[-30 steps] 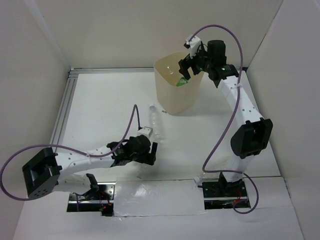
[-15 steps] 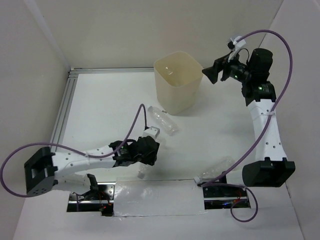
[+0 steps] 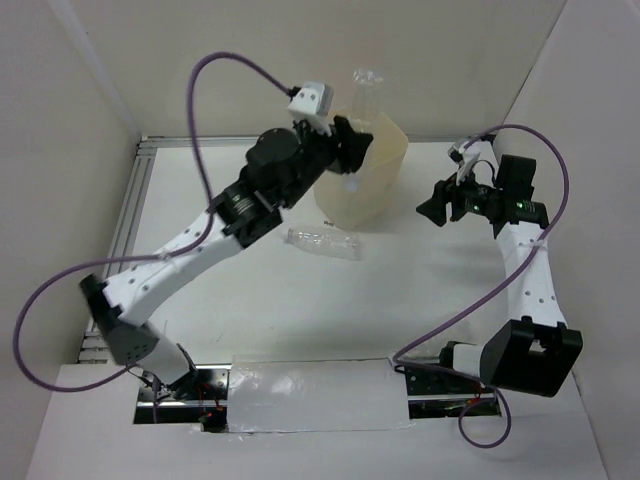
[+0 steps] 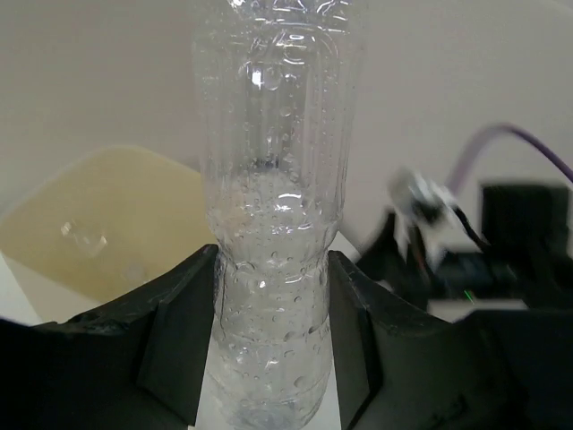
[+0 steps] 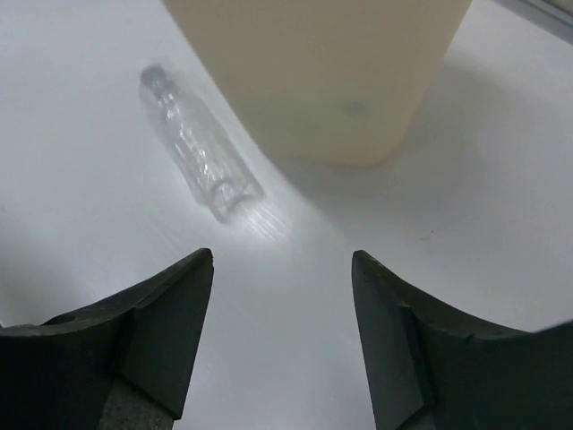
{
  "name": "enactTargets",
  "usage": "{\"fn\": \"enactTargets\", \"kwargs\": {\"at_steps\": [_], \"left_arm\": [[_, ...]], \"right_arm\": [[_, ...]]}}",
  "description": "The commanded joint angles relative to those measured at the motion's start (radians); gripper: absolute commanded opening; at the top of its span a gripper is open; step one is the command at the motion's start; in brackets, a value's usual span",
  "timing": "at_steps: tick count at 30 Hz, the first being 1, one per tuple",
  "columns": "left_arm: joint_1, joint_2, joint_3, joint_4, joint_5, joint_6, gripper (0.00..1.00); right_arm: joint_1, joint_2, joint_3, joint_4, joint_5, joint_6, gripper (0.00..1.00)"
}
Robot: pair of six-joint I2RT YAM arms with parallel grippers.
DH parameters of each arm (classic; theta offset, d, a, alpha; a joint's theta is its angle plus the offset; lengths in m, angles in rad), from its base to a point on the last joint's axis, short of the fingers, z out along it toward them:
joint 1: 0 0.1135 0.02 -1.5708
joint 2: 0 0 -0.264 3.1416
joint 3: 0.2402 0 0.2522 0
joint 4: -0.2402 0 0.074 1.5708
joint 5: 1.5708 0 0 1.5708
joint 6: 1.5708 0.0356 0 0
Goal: Put the plastic bottles in the bin
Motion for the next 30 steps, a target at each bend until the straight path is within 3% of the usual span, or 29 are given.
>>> {"fn": "enactTargets", "kwargs": {"at_steps": [1,4,9,12,13,14,16,19,20,22,23,24,29,30], "left_arm": [[0.105,0.196,0.125,0.184,-0.053,0.064,0.14],[0.176,0.385,0.299,0.233,-0.063,0.033,0.16],[0.200,0.646,0.573,0.210,-0.163,0.073,0.33],[0.225,0.779,0.752,0.149,-0.179,0.096,0.54],[0.237,0.795,0.771,0.117,-0.166,0.096,0.65],[0.237,0.795,0.771,0.103,-0.157,0.085,0.88],[0.248,0.758,0.725,0.092,-0.101,0.076,1.00],[0.248,0.636,0.580,0.126,-0.042,0.076,1.00],[0.248,0.603,0.541,0.114,-0.012,0.076,1.00],[0.248,0.528,0.492,0.078,-0.001,0.076,1.00],[0.237,0.443,0.437,0.011,0.015,0.058,1.00],[0.237,0.396,0.393,-0.020,0.024,0.039,1.00],[0.187,0.061,-0.067,-0.068,0.072,-0.051,1.00],[0.172,0.001,-0.258,-0.055,0.072,-0.066,1.00]], "right_arm": [[-0.023,-0.088,-0.040,-0.106,-0.068,-0.182,0.72],[-0.032,-0.173,-0.118,-0.097,-0.058,-0.220,0.81],[-0.032,-0.260,-0.207,-0.131,-0.036,-0.295,0.90],[-0.042,-0.284,-0.232,-0.152,-0.026,-0.319,0.93],[-0.042,-0.296,-0.245,-0.152,-0.025,-0.337,0.95],[-0.042,-0.296,-0.245,-0.165,-0.025,-0.349,1.00],[-0.042,-0.296,-0.245,-0.206,-0.036,-0.438,1.00],[-0.042,-0.296,-0.245,-0.351,-0.099,-0.651,1.00],[-0.042,-0.283,-0.245,-0.410,-0.111,-0.881,1.00],[-0.042,-0.252,-0.245,-0.595,-0.111,-1.103,1.00],[-0.042,-0.217,-0.245,-0.731,-0.102,-1.339,1.00],[-0.042,-0.197,-0.245,-0.743,-0.087,-1.422,1.00],[0.130,-0.160,-0.300,-0.743,0.092,-1.452,1.00],[0.194,-0.171,-0.317,-0.743,0.120,-1.467,1.00]]}}
